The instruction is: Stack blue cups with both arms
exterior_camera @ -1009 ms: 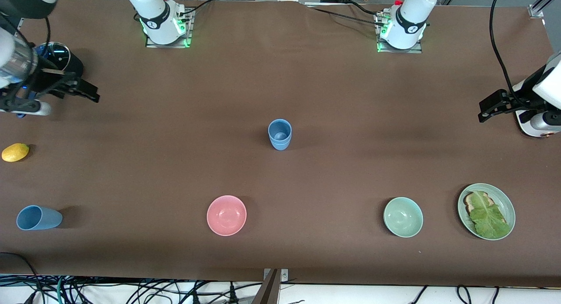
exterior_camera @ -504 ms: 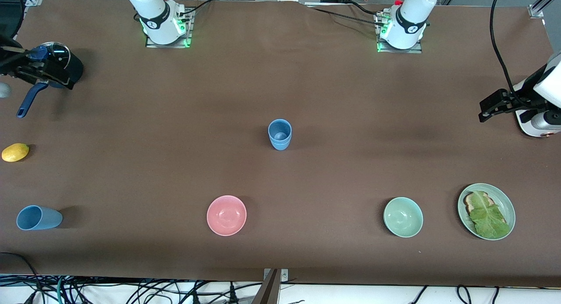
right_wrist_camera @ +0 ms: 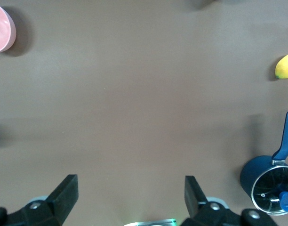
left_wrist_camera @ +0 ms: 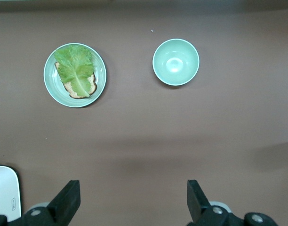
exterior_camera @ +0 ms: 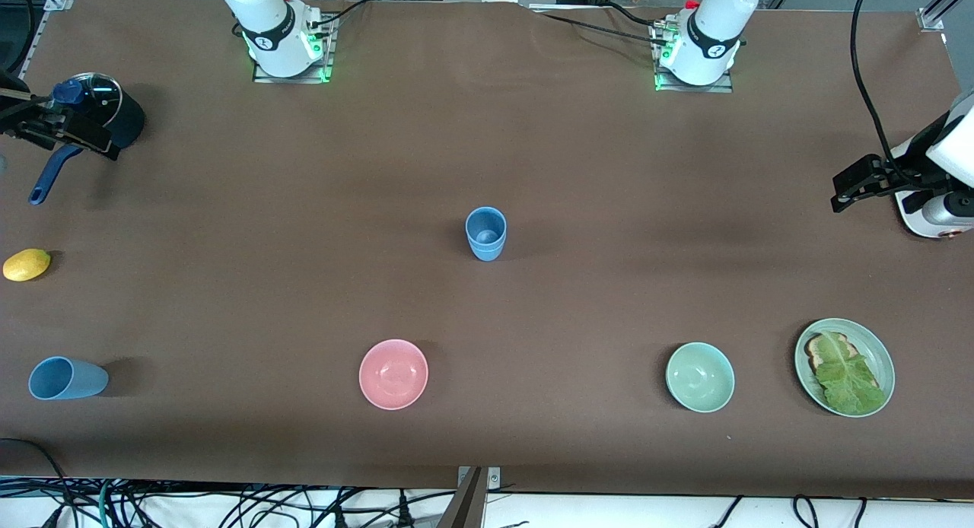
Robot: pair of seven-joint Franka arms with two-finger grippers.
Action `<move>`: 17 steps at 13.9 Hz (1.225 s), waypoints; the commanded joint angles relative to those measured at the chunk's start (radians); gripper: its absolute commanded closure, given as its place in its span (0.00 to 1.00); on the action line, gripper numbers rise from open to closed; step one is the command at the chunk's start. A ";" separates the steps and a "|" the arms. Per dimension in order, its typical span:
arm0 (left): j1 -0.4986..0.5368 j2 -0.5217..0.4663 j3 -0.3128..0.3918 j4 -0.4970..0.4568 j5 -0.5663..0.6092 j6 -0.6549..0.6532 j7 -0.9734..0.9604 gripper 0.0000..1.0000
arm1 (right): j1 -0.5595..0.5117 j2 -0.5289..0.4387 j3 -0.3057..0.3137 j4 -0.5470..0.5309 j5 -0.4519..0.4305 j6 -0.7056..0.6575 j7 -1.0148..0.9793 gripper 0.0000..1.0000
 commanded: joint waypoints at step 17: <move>-0.015 0.000 0.010 0.016 -0.006 -0.004 0.005 0.00 | -0.002 0.031 0.018 0.020 0.004 0.055 -0.004 0.00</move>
